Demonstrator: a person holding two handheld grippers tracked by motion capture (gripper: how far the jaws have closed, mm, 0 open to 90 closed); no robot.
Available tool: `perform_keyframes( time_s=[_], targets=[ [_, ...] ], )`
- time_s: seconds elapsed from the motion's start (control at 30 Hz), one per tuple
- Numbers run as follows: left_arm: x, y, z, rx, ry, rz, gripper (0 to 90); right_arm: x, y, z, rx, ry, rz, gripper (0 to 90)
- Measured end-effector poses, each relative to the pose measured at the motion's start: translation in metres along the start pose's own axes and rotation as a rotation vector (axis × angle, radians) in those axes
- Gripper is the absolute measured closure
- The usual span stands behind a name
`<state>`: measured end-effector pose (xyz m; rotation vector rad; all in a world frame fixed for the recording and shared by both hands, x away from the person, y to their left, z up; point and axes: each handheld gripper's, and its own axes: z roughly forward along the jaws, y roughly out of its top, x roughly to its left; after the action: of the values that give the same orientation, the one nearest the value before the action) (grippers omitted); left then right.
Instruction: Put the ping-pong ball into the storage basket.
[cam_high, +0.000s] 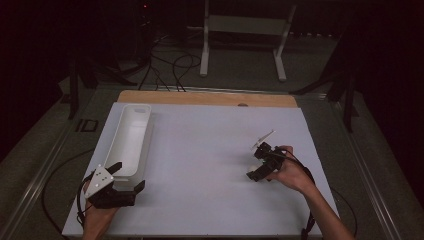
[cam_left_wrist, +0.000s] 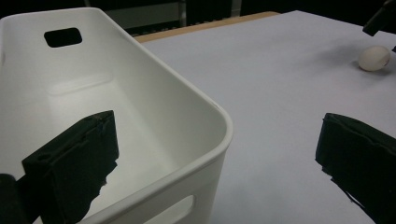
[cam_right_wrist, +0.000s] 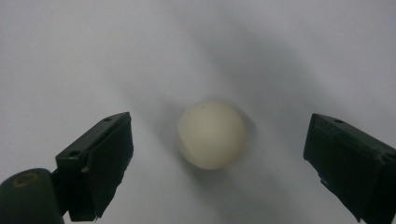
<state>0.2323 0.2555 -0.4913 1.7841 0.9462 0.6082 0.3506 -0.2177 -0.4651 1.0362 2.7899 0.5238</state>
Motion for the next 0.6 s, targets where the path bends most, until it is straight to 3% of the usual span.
perform_keyframes(
  time_s=[0.6],
  targets=[
    [0.0, 0.0, 0.0002, 0.0, 0.001, 0.0, 0.0, 0.0023, 0.0046, 0.0098, 0.062, 0.008, -0.012, 11.4]
  ],
)
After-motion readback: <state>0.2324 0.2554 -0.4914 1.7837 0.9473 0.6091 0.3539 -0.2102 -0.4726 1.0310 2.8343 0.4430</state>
